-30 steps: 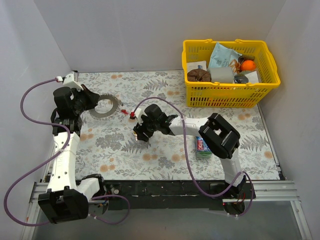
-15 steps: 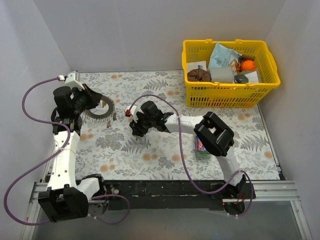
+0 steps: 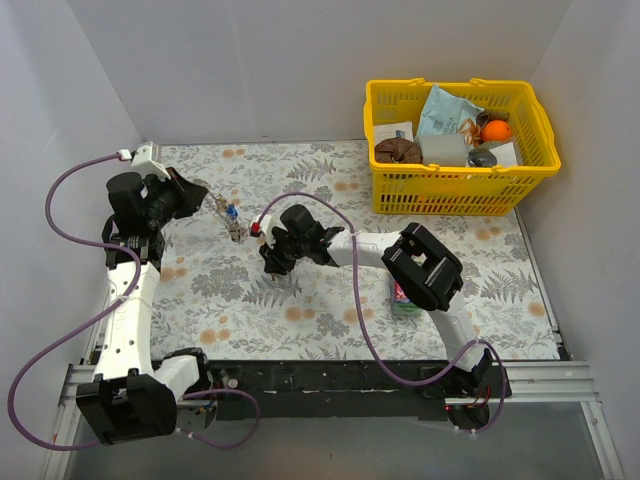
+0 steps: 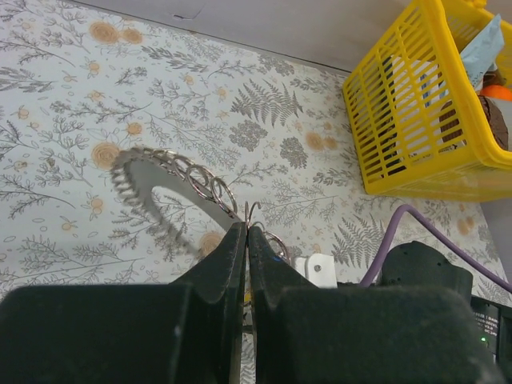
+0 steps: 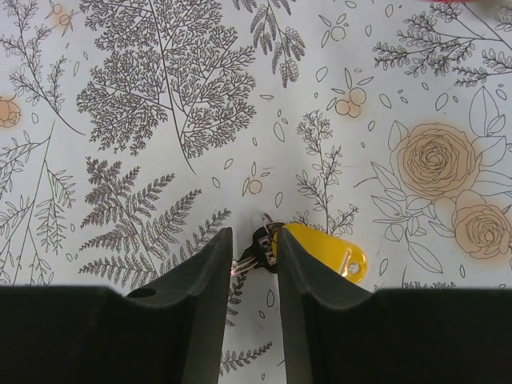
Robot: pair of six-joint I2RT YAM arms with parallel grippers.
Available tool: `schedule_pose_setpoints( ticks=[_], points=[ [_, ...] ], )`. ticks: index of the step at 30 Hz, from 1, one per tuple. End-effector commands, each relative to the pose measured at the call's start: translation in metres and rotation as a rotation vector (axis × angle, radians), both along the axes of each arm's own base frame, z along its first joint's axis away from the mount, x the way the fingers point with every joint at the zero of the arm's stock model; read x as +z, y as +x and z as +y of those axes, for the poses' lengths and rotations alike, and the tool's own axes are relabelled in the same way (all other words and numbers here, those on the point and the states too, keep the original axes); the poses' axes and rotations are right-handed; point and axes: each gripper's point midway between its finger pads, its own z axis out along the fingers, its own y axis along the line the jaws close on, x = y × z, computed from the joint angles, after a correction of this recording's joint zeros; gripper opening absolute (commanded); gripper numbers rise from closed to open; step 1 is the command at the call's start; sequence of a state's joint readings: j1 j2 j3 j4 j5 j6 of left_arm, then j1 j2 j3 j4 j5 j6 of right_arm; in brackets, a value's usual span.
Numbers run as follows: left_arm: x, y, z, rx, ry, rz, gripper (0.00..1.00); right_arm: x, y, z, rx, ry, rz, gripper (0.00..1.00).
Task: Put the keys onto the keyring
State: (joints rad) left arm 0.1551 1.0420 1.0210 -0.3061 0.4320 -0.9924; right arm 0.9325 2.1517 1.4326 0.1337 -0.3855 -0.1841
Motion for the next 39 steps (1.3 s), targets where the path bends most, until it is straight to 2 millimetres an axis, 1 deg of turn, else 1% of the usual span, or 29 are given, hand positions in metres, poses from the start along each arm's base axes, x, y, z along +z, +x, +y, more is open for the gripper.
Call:
schedule_pose_setpoints(
  ticks=[1, 4, 9, 12, 13, 16, 19, 24, 28, 30, 31, 32, 33, 34, 35, 36, 37, 38, 39],
  points=[
    [0.025, -0.002, -0.007, -0.045, -0.005, -0.082, 0.0, 0.002, 0.002, 0.013, 0.014, 0.037, 0.0, 0.34],
    [0.025, -0.003, -0.009, -0.053, -0.007, -0.082, 0.0, 0.001, 0.003, 0.013, 0.009, 0.036, -0.001, 0.28],
    [0.028, -0.005, -0.015, -0.096, -0.018, -0.095, 0.0, 0.002, 0.005, 0.015, 0.002, 0.042, -0.002, 0.24],
    [0.027, -0.006, -0.018, -0.115, -0.024, -0.094, 0.0, 0.003, 0.003, 0.016, 0.005, 0.05, 0.003, 0.18],
    [0.026, -0.006, -0.019, -0.116, -0.026, -0.092, 0.0, 0.003, 0.004, 0.017, 0.007, 0.053, 0.001, 0.12],
    [0.026, -0.007, -0.02, -0.12, -0.027, -0.093, 0.0, 0.003, 0.003, 0.016, 0.007, 0.054, 0.004, 0.01],
    [0.027, -0.008, -0.021, -0.13, -0.027, -0.097, 0.0, 0.005, 0.001, 0.015, 0.006, 0.061, 0.004, 0.01],
    [0.027, -0.012, -0.021, -0.133, -0.015, -0.099, 0.0, 0.023, -0.003, 0.011, 0.007, 0.098, 0.005, 0.01],
    [0.029, -0.016, -0.023, -0.146, -0.002, -0.106, 0.0, 0.044, -0.008, -0.002, 0.001, 0.146, 0.012, 0.01],
    [0.027, -0.018, -0.026, -0.158, -0.004, -0.104, 0.0, 0.057, -0.014, -0.012, 0.0, 0.173, 0.017, 0.01],
    [0.027, -0.019, -0.028, -0.174, -0.004, -0.107, 0.0, 0.062, -0.013, -0.017, -0.008, 0.183, 0.022, 0.01],
    [0.028, -0.02, -0.03, -0.185, -0.001, -0.112, 0.0, 0.078, -0.014, -0.021, -0.012, 0.211, 0.011, 0.01],
    [0.029, -0.022, -0.034, -0.201, 0.0, -0.115, 0.0, 0.075, -0.02, -0.029, -0.007, 0.208, 0.028, 0.01],
    [0.029, -0.023, -0.038, -0.225, 0.002, -0.119, 0.0, 0.081, -0.018, -0.036, -0.024, 0.221, 0.034, 0.01],
    [0.029, -0.024, -0.042, -0.244, 0.005, -0.122, 0.0, 0.096, -0.02, -0.042, -0.027, 0.247, 0.024, 0.01],
    [0.031, -0.026, -0.05, -0.275, 0.01, -0.129, 0.0, 0.095, -0.024, -0.05, -0.029, 0.248, 0.035, 0.01],
    [0.031, -0.027, -0.055, -0.295, 0.016, -0.128, 0.0, 0.099, -0.022, -0.057, -0.042, 0.256, 0.036, 0.01],
    [0.03, -0.03, -0.061, -0.327, 0.027, -0.131, 0.0, 0.115, -0.024, -0.063, -0.048, 0.284, 0.023, 0.01],
    [0.031, -0.032, -0.072, -0.367, 0.036, -0.135, 0.0, 0.122, -0.026, -0.068, -0.051, 0.293, 0.019, 0.01]
  ],
)
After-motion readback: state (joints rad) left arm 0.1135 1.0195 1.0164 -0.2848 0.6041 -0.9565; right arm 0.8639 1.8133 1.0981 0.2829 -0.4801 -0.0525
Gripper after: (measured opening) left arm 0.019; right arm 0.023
